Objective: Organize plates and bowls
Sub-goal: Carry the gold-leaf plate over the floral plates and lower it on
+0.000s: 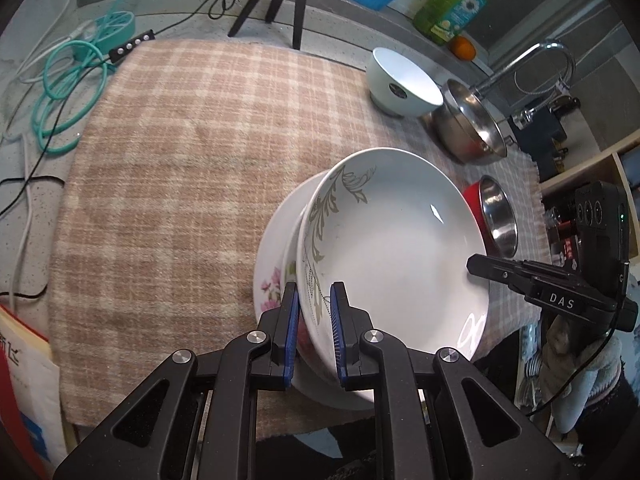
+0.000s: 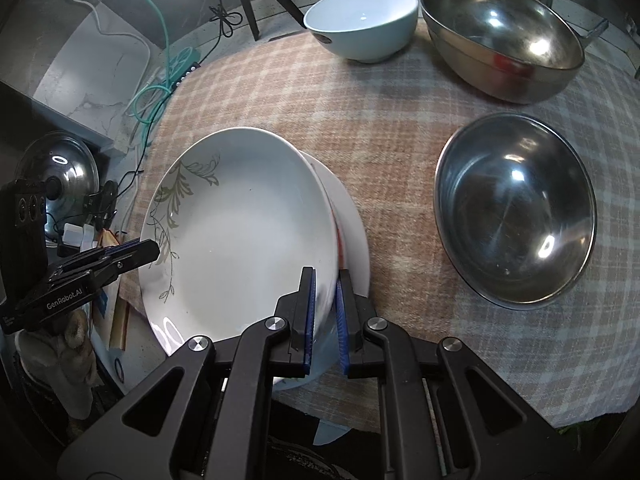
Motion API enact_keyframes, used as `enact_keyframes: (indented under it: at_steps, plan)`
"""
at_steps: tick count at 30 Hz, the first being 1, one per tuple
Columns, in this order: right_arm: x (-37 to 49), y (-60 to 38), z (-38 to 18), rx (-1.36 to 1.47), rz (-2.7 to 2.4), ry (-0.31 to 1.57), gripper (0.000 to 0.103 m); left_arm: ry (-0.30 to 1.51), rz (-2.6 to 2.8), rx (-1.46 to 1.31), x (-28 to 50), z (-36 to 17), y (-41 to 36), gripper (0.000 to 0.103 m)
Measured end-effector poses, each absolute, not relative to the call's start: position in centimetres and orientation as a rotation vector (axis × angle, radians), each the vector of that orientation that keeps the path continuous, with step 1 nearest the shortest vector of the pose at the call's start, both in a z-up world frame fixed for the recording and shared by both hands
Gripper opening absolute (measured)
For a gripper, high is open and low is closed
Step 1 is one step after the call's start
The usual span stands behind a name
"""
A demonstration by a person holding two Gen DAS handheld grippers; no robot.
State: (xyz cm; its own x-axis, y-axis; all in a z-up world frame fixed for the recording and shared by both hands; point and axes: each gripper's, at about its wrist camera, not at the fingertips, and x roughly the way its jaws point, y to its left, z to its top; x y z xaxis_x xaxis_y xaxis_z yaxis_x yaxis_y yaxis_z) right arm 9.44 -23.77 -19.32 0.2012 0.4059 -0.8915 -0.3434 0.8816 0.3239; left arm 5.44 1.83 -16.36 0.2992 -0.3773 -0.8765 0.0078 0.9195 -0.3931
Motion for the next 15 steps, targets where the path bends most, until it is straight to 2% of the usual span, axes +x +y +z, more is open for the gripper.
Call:
enact_keyframes:
  at_steps: [15]
  plan:
    - [9.06, -22.78, -19.9, -0.023, 0.515, 1.256, 0.01, 1.267, -0.253, -0.342, 5.23, -17.41, 1.8, 0.013]
